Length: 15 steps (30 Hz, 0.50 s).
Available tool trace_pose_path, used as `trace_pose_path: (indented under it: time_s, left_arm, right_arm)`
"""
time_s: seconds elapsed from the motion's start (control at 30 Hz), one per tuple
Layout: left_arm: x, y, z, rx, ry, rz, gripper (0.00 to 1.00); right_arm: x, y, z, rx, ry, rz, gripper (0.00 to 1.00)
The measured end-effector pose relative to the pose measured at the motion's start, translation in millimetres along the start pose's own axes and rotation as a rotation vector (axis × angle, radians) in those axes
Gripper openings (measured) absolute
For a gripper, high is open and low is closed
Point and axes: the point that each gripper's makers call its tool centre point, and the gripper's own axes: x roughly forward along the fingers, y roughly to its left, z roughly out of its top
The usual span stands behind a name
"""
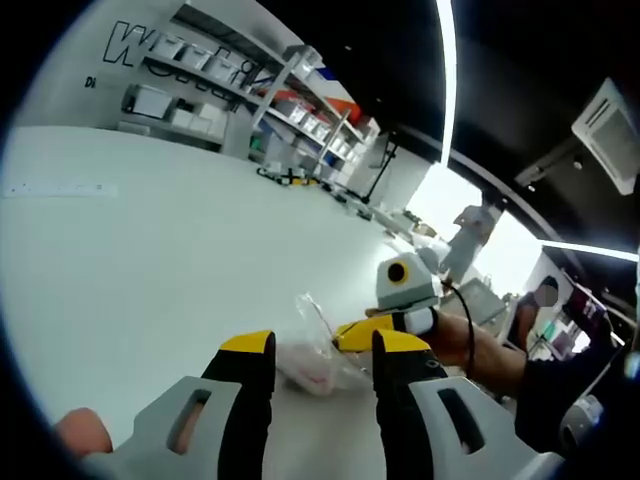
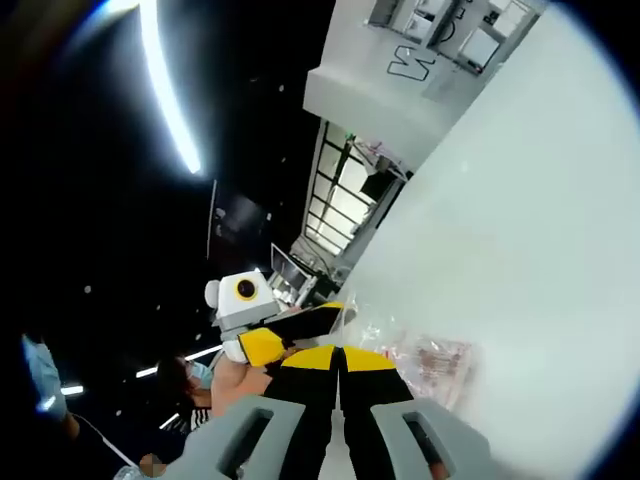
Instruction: Open the resealable bag by pulling the two sides of the seal apart until the entire bag opening is separated and visibly accessible.
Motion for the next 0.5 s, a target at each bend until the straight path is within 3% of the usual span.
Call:
trace_pose_path:
  time_s: [0.2,0.5]
  left_arm:
    - [6,4.0,-2.4,0.000,0.028,0.013,0.33]
    - [9,7.4,-5.1,0.010,0.062,0.021,0.33]
  right_arm:
    - [1,7,-14.0,-0.052,0.009,-0.023,0.00]
    - [3,8,-19.2,-0.112,0.016,-0.052,0.00]
